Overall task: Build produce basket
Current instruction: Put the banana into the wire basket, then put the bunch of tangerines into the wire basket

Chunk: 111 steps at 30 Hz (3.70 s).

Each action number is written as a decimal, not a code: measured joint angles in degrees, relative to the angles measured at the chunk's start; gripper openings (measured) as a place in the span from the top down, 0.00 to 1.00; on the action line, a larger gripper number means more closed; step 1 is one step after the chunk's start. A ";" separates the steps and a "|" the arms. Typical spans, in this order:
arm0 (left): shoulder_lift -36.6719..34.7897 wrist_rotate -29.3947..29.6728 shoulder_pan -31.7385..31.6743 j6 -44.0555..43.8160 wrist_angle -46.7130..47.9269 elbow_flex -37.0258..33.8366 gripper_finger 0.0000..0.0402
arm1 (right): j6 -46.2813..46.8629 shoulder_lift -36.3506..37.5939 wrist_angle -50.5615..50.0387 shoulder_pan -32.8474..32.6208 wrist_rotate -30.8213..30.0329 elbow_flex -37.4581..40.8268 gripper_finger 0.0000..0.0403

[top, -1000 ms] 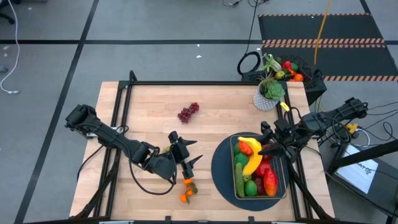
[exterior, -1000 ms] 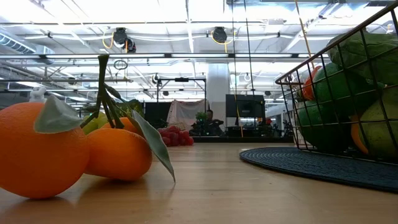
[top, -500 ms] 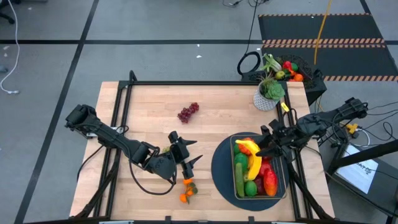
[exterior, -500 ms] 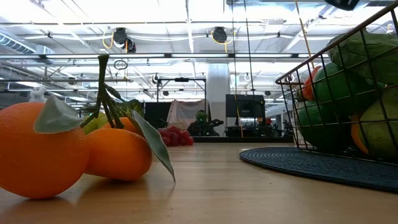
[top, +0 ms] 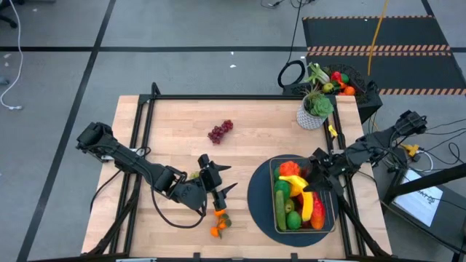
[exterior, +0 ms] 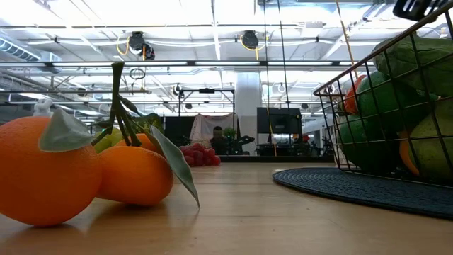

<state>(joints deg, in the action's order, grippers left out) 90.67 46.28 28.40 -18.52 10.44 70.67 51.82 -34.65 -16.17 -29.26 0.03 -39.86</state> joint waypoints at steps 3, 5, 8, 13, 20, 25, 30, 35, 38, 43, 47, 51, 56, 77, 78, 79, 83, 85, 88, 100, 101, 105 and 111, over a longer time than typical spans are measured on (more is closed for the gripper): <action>0.00 0.00 -0.13 0.17 0.01 0.00 0.30 | -0.27 0.00 -1.29 -0.96 -0.05 0.00 0.61; 0.00 0.00 -0.22 0.10 0.01 0.00 0.30 | -0.40 0.00 -3.08 -1.24 -0.11 0.00 0.61; 0.00 0.00 -0.26 -0.09 0.01 0.02 0.30 | -0.59 -0.04 -5.44 -1.24 -0.61 0.07 0.61; 0.00 0.00 -0.28 -0.92 -0.20 0.02 0.30 | 1.31 0.11 -4.71 -1.24 -1.77 3.05 0.61; 0.00 0.00 -0.36 -1.16 -0.89 0.00 0.30 | 2.66 0.09 -4.71 -1.24 -2.96 7.10 0.60; 0.00 0.00 -0.37 -1.29 -1.17 0.00 0.30 | 1.16 0.11 -4.70 -1.24 -3.02 7.63 0.51; 0.00 -0.04 -0.56 -1.29 -1.17 0.02 0.30 | -0.02 0.09 -7.47 -0.70 -4.77 7.63 0.41; 0.00 -1.31 -1.21 -2.26 -1.17 0.00 0.30 | -2.39 0.15 -8.22 0.21 -4.79 7.63 0.34; 0.00 -2.07 -1.49 -3.04 -1.17 0.02 0.30 | -3.53 0.15 -5.71 0.31 -4.66 7.63 0.33; 0.00 -5.04 -1.49 -3.32 -0.31 0.00 0.30 | -8.96 0.13 3.34 -0.79 -4.88 7.63 0.35; 0.00 -6.29 -0.92 -3.53 3.03 0.01 0.30 | -17.05 0.03 10.36 -3.17 -7.67 7.63 0.37; 0.02 -7.08 -0.58 -6.28 7.75 0.01 0.30 | -24.51 -0.25 12.96 -5.89 -12.56 7.63 0.38; 0.84 -10.80 0.27 -10.34 8.98 -0.32 0.30 | -32.15 -1.56 14.18 -7.51 -18.62 7.63 0.39; 17.20 -10.24 16.09 -18.66 -2.46 -0.49 0.30 | -42.07 -9.39 21.31 -7.73 -20.73 7.65 0.39; 17.77 -10.22 16.19 -19.29 -2.63 -0.37 0.30 | -42.06 -9.42 21.39 -7.73 -20.58 7.65 0.39; 18.35 -10.10 16.40 -19.72 -2.33 -0.37 0.30 | -42.07 -9.38 21.71 -7.73 -20.34 7.65 0.39; 19.93 -10.02 16.65 -21.43 -1.08 -0.52 0.33 | -42.05 -9.35 22.10 -7.73 -19.40 7.63 0.39; 20.37 -9.91 16.59 -22.19 -0.38 -0.48 0.37 | -42.06 -9.35 22.10 -7.75 -19.41 7.63 0.39; 20.76 -9.77 16.50 -23.06 0.34 -0.50 0.46 | -42.04 -9.35 22.06 -7.75 -19.37 7.63 0.39; 20.72 -7.59 15.86 -22.22 2.94 -0.48 0.85 | -42.04 -9.35 22.13 -8.41 -19.30 7.63 0.39; 20.72 -7.40 15.66 -21.93 2.90 -0.48 0.89 | -42.04 -9.35 22.13 -8.41 -19.32 7.63 0.39; 20.72 -7.25 14.75 -21.00 2.79 -0.48 0.97 | -41.83 -9.35 22.14 -8.42 -19.32 7.63 0.39; 19.71 -7.37 12.40 -15.47 2.83 1.47 0.97 | -40.53 -9.35 22.14 -8.43 -19.34 7.63 0.39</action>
<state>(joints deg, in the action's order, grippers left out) 110.39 38.92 40.81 -34.00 13.28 72.14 11.29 -44.01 5.97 -37.69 -19.31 -32.23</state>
